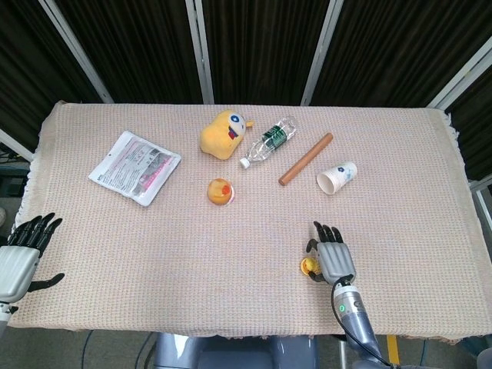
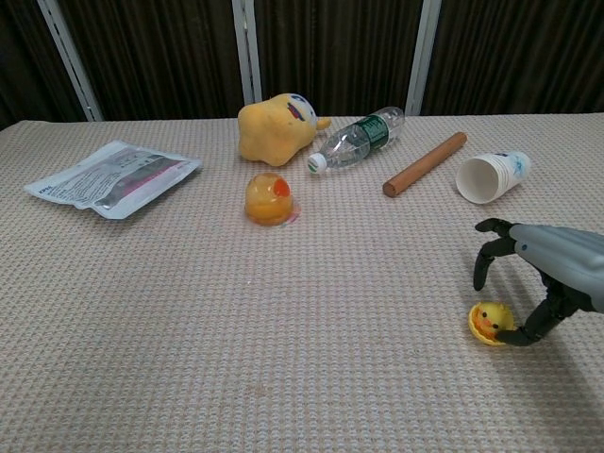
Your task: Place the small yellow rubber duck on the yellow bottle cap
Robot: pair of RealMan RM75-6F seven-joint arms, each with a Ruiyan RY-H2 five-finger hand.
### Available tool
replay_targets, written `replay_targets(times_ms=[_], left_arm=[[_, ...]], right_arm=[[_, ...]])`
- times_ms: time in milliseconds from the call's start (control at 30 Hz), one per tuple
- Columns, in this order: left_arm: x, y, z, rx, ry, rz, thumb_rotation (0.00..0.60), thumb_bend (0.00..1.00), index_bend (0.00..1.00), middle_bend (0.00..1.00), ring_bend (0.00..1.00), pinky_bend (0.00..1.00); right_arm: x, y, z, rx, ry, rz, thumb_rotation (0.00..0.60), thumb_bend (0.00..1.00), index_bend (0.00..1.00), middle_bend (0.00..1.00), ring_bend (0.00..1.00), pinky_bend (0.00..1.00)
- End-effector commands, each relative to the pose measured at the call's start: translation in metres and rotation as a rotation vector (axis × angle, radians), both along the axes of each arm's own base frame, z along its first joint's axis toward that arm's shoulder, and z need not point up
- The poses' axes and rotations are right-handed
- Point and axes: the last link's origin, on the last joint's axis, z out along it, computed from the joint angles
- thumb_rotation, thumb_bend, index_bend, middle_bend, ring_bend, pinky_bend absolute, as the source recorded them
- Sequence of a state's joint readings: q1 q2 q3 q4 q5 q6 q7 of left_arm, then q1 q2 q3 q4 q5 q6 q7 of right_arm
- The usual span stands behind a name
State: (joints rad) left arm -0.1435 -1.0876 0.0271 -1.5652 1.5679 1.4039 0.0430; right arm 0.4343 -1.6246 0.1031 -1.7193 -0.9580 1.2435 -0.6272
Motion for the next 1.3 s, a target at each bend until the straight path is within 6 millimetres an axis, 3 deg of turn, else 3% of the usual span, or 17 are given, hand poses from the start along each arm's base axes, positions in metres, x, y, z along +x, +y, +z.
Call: replay_targets(times_ms=[33,300,400,567,700,1000,1300], left_arm=[[0.0,0.0,0.0,0.0,0.001,0.0,0.6,0.0,0.0,0.0,0.0,0.11],[0.0,0.0,0.0,0.001,0.001,0.001,0.6,0.0,0.0,0.0,0.0,0.11],[0.0,0.0,0.0,0.001,0.002,0.001,0.6,0.0,0.0,0.0,0.0,0.11],[0.0,0.0,0.001,0.005,0.004,0.001,0.6,0.0,0.0,0.0,0.0,0.11],[-0.002,0.0,0.0,0.004,0.005,0.006,0.6,0.0,0.0,0.0,0.0,0.11],[-0.003,-0.001,-0.001,0.001,0.027,0.01,0.6,0.0,0.0,0.0,0.0,0.11],[-0.004,-0.001,-0.001,0.005,0.055,0.033,0.6,0.0,0.0,0.0,0.0,0.11]], right_arm=[[0.0,0.001,0.003,0.003,0.012,0.01,0.6,0.14,0.39,0.0,0.0,0.0],[0.001,-0.004,0.018,-0.013,0.028,0.012,0.6,0.01,0.32,0.0,0.0,0.0],[0.003,-0.008,0.028,-0.03,0.039,0.013,0.6,0.0,0.27,0.0,0.0,0.0],[0.008,-0.017,0.064,-0.112,0.077,0.046,0.6,0.0,0.03,0.0,0.0,0.0],[0.005,-0.017,0.102,-0.213,0.103,0.09,0.6,0.0,0.0,0.0,0.0,0.0],[-0.041,0.009,0.163,-0.339,0.246,0.185,0.6,0.0,0.0,0.0,0.0,0.0],[-0.083,0.032,0.181,-0.358,0.22,0.153,0.6,0.0,0.0,0.0,0.0,0.0]])
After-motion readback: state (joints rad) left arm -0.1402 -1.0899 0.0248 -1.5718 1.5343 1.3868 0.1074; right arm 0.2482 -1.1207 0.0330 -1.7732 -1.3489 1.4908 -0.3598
